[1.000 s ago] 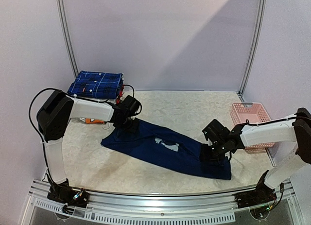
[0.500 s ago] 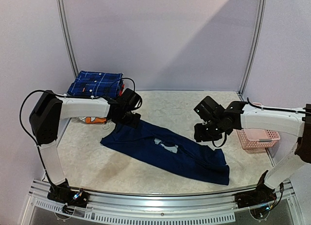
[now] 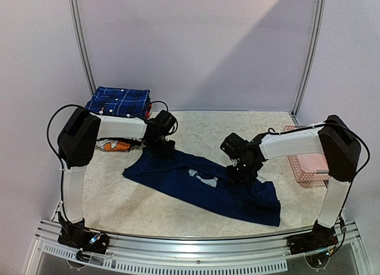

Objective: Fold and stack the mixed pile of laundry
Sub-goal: Smooth out the rectangle-folded T-shirt at the center of the board.

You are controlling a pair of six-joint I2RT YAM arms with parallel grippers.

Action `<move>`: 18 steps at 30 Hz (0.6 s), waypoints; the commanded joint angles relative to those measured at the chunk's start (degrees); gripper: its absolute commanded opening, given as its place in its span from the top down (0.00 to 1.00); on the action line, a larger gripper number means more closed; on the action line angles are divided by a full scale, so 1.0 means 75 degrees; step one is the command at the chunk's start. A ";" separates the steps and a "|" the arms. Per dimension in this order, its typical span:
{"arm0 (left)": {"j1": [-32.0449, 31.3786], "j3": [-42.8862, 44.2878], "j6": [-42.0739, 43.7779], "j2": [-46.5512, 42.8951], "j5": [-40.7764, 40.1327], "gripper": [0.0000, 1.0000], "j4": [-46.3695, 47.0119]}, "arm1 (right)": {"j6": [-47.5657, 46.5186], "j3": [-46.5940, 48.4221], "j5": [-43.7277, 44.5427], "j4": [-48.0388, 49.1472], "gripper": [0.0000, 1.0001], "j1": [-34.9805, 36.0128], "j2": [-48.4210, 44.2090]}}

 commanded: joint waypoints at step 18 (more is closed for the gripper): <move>0.0468 0.2439 0.0031 0.1569 0.0969 0.57 -0.0997 | 0.1018 -0.2532 -0.0095 0.0266 0.53 -0.0241 -0.1496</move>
